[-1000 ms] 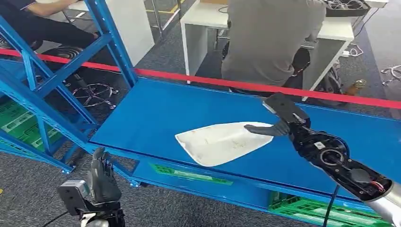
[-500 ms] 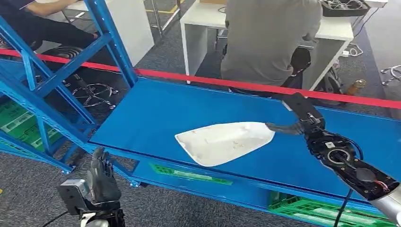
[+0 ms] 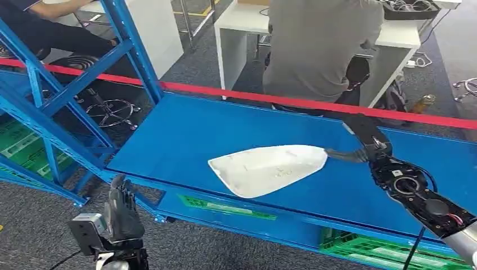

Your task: Take the parts from the cabinet and place them on the table.

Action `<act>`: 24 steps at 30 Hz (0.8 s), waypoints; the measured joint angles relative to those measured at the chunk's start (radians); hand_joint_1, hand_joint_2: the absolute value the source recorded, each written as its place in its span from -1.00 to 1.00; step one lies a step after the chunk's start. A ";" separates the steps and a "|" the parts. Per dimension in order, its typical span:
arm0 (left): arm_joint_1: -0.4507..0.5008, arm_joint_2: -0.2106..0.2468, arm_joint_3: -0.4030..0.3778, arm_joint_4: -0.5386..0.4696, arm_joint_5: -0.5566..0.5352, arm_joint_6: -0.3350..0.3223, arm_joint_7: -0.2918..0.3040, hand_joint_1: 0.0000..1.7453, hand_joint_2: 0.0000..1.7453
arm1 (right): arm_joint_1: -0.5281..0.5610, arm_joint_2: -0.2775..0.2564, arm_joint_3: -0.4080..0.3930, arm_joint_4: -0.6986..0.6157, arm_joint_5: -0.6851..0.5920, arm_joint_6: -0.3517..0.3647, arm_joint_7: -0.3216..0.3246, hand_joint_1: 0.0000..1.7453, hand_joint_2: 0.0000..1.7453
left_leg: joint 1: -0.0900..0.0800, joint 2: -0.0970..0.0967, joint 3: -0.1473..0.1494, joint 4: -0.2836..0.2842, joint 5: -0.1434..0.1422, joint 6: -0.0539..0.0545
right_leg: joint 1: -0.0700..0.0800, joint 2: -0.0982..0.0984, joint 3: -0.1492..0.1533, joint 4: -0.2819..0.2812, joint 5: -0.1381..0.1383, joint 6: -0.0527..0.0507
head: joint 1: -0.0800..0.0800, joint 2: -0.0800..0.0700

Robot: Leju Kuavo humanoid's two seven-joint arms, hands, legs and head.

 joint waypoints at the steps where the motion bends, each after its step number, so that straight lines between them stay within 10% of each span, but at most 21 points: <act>1: -0.002 0.000 0.000 0.000 -0.002 -0.004 0.000 -1.00 -1.00 | -0.001 0.000 -0.001 0.017 -0.014 0.009 -0.017 -1.00 1.00 | 0.000 0.000 0.000 0.000 0.000 0.000 | 0.000 0.000 0.000 0.000 0.000 0.000 | 0.000 0.000; 24: -0.026 -0.019 0.000 0.001 0.007 -0.016 -0.005 -1.00 -1.00 | -0.162 0.063 0.079 0.286 -0.105 0.174 -0.133 -1.00 1.00 | 0.000 0.000 -0.001 0.000 0.000 0.000 | 0.000 0.000 0.000 0.000 0.000 0.000 | 0.001 0.000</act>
